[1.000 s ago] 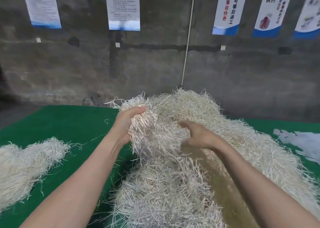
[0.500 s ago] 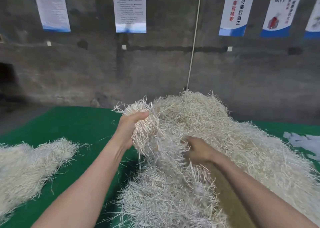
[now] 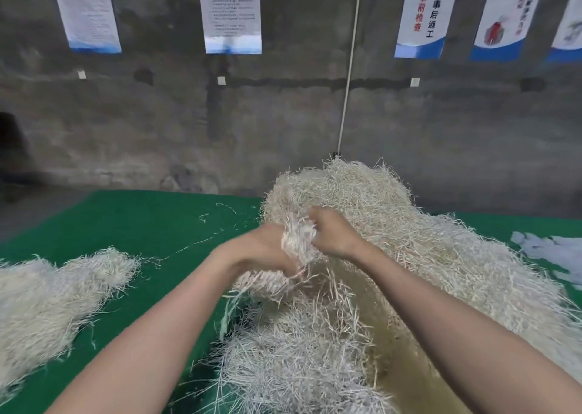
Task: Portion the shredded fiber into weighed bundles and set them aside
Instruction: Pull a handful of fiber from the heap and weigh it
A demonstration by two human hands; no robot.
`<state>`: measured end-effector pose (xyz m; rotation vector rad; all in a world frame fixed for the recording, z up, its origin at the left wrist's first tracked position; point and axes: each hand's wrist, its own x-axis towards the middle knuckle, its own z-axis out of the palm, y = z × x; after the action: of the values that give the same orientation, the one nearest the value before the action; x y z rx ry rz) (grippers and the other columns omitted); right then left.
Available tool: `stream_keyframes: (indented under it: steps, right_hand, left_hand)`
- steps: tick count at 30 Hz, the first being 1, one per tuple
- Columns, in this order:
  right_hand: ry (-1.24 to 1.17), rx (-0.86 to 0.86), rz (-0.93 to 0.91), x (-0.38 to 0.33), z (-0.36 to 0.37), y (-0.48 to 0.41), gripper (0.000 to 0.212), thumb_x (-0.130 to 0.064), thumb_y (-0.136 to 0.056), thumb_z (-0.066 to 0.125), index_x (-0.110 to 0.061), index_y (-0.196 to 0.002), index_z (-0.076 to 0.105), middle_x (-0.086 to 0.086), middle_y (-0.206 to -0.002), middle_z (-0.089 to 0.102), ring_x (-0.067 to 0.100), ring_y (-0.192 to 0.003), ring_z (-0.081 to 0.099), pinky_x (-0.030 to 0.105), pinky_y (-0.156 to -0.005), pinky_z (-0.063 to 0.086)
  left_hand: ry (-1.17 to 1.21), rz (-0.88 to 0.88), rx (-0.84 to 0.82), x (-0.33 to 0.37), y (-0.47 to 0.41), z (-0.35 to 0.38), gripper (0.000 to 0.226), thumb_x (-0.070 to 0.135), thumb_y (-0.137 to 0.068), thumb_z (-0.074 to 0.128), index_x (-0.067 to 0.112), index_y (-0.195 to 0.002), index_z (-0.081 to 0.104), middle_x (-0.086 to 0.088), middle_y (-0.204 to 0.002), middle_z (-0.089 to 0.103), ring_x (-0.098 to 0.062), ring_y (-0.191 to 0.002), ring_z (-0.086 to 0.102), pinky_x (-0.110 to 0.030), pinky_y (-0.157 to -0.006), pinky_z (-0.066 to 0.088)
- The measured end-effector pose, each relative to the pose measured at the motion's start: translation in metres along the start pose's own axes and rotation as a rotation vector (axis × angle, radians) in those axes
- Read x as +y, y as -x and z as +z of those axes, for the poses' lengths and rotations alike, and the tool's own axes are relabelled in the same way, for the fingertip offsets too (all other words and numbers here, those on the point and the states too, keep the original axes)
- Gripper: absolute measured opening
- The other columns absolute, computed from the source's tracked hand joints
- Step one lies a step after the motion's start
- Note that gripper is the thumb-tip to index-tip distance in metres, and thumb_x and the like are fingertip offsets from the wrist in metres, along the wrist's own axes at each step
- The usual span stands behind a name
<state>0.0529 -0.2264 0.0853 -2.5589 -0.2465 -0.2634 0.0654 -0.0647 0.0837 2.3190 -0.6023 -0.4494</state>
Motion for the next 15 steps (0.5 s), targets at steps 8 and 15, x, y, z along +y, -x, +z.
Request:
stream_keyframes:
  steps: [8, 15]
  right_hand:
    - [0.326, -0.227, 0.036, 0.055, 0.004, 0.034, 0.027, -0.028, -0.099, 0.044, -0.012, -0.08, 0.053, -0.001, -0.079, 0.057, 0.013, -0.073, 0.058, 0.02, -0.067, 0.049]
    - [0.42, -0.216, 0.059, 0.083, 0.009, 0.056, 0.022, -0.031, -0.101, 0.037, -0.018, -0.087, 0.048, -0.007, -0.076, 0.049, 0.011, -0.075, 0.053, 0.025, -0.076, 0.053]
  left_hand:
    - [0.991, -0.147, 0.486, -0.018, -0.012, 0.006, 0.032, 0.025, -0.072, 0.07, 0.021, -0.101, 0.057, -0.01, -0.141, 0.041, -0.029, -0.128, 0.038, -0.05, -0.107, 0.029]
    - [1.392, -0.049, 0.561, -0.021, -0.014, 0.005, 0.014, 0.012, -0.085, 0.056, 0.004, -0.095, 0.06, -0.012, -0.066, 0.07, -0.024, -0.051, 0.068, -0.035, -0.043, 0.052]
